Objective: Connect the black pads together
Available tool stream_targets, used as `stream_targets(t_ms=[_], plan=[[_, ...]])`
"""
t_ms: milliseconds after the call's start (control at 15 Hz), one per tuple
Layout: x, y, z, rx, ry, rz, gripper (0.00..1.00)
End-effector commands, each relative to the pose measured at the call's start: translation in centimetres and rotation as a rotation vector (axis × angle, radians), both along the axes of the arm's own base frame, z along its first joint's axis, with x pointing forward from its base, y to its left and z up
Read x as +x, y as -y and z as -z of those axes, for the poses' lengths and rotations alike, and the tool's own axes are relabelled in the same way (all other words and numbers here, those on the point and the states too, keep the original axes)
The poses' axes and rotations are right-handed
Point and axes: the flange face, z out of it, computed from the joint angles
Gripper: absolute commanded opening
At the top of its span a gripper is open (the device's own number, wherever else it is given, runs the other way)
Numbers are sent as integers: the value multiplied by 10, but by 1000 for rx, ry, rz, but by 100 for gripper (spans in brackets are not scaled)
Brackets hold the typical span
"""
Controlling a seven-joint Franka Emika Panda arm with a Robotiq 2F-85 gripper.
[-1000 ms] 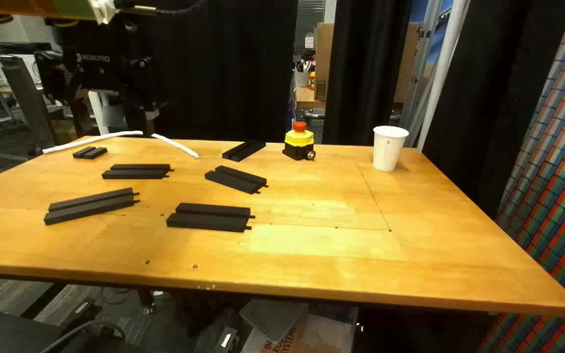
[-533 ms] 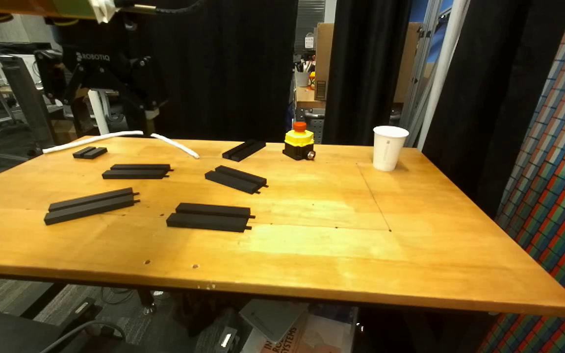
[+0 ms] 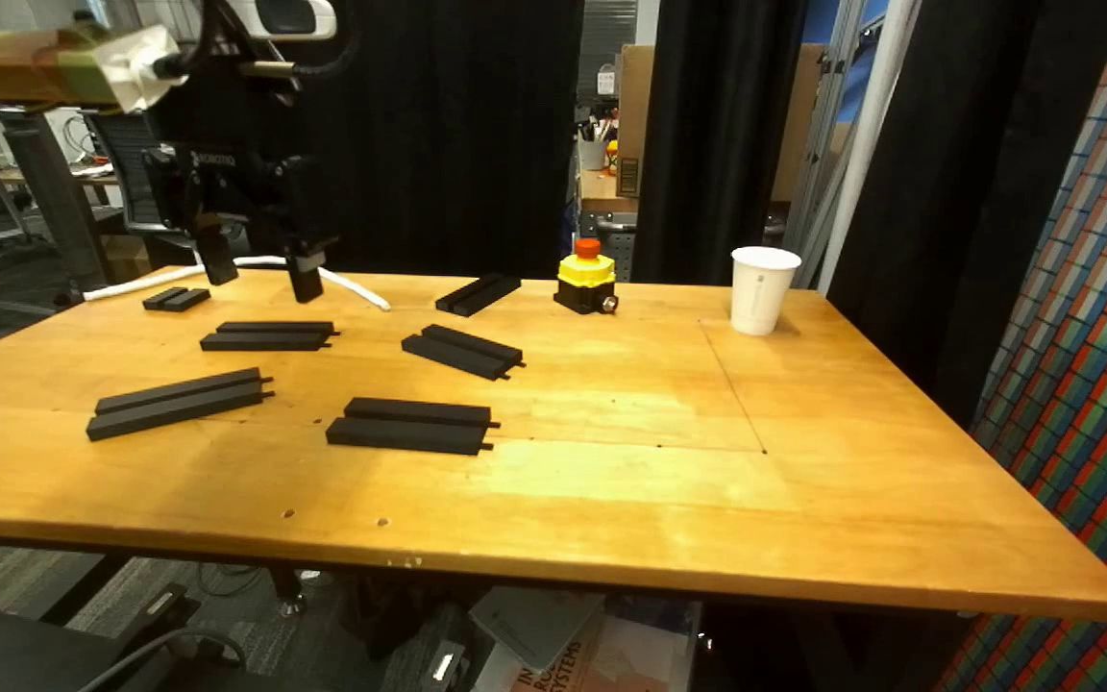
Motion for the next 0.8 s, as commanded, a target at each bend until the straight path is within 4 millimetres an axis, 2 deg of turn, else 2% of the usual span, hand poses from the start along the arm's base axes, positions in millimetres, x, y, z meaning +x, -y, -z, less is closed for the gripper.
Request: stream_targets(t_ms=[0,400,733], plan=[[12,-20,38,-21,8,193,100],[17,-38,83,3,-17,528,100],[22,-42,91,38,-5,798,100]])
